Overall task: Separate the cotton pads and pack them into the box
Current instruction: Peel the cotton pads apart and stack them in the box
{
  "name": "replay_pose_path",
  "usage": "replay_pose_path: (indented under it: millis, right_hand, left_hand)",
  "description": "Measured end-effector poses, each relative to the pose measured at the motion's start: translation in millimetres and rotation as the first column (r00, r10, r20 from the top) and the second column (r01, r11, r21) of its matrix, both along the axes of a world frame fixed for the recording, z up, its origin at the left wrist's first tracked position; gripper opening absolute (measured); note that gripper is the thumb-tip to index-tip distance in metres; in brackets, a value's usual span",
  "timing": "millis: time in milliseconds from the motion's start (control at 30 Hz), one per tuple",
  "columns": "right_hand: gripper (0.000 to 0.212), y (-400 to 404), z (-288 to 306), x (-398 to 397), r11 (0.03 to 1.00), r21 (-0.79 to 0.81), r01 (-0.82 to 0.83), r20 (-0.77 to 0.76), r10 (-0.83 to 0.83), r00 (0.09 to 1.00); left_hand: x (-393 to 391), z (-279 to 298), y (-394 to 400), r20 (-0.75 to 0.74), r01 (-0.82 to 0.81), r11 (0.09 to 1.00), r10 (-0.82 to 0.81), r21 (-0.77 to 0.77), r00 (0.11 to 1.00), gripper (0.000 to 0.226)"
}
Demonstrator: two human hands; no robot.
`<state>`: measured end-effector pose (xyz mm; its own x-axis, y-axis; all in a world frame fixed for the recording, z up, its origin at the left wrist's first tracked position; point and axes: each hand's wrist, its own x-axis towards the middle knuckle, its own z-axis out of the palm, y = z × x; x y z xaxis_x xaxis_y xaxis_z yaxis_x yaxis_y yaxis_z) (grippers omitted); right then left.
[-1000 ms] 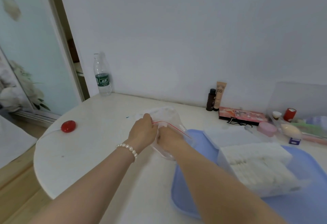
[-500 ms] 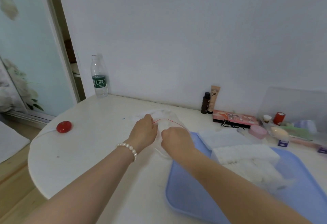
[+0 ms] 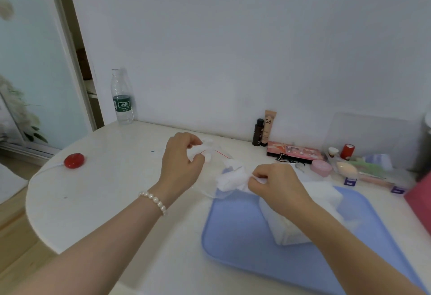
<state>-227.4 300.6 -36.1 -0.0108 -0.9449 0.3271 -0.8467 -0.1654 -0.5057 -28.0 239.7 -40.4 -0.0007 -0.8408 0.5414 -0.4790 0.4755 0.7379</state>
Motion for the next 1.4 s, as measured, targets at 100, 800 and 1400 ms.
replay_pose_path:
  millis: [100, 800, 1400]
  right_hand:
    - [0.023, 13.6, -3.7, -6.1, 0.998, -0.054, -0.042, 0.138, 0.049, 0.989]
    - [0.029, 42.9, -7.4, -72.6, 0.991, -0.132, 0.011, 0.618, 0.074, 0.782]
    - [0.047, 8.9, 8.3, -91.7, 0.954, -0.149, 0.26, 0.929, 0.045, 0.368]
  left_hand:
    - [-8.8, -0.2, 25.4, -0.239, 0.126, 0.983, -0.091, 0.132, 0.967, 0.003]
    - [-93.0, -11.7, 41.6, -0.859, 0.873, 0.303, -0.232, 0.381, 0.456, 0.047]
    - [-103.1, -16.9, 5.1, -0.893, 0.924, 0.313, -0.316, 0.219, 0.319, 0.023]
